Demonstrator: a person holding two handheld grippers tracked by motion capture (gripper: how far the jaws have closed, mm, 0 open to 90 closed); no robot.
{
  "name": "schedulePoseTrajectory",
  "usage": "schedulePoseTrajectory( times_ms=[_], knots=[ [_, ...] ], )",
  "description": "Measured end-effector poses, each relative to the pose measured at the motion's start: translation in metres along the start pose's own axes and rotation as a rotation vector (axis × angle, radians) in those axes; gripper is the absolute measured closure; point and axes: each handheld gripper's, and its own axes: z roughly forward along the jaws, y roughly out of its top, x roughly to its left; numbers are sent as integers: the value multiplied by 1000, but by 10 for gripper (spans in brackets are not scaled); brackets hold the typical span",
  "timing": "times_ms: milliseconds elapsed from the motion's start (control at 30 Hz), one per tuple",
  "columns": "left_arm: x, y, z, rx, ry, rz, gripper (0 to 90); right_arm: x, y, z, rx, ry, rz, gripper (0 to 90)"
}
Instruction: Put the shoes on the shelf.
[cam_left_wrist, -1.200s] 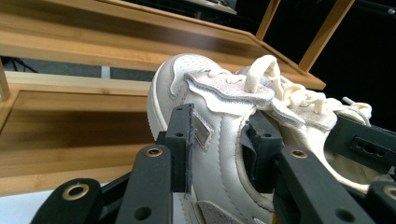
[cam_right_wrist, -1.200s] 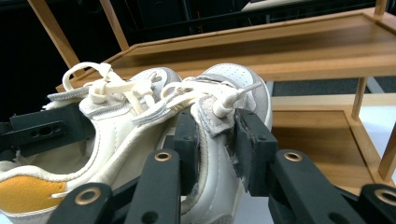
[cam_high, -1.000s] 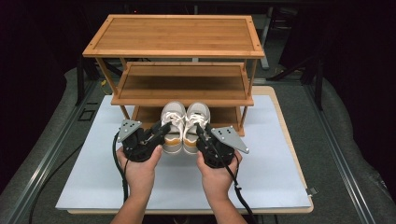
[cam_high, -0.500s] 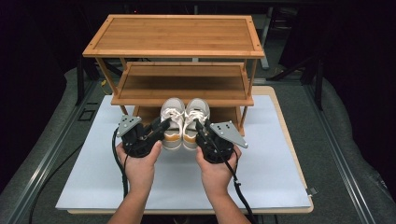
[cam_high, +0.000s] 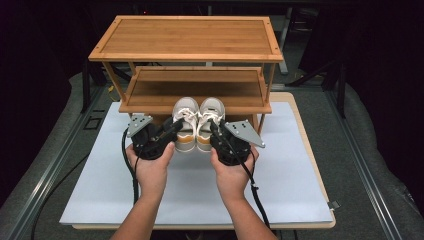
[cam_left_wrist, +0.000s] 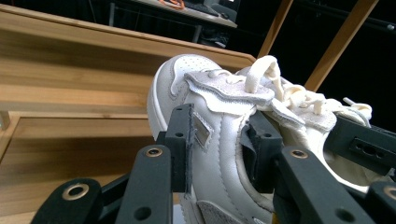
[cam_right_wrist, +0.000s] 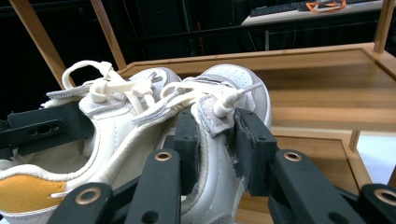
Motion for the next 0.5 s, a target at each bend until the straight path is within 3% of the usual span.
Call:
schedulePoseTrajectory(
  times_ms=[500],
  knots=[
    [9, 22, 27, -22, -7, -32, 672, -8, 25, 29, -2, 3, -13, 716]
  ],
)
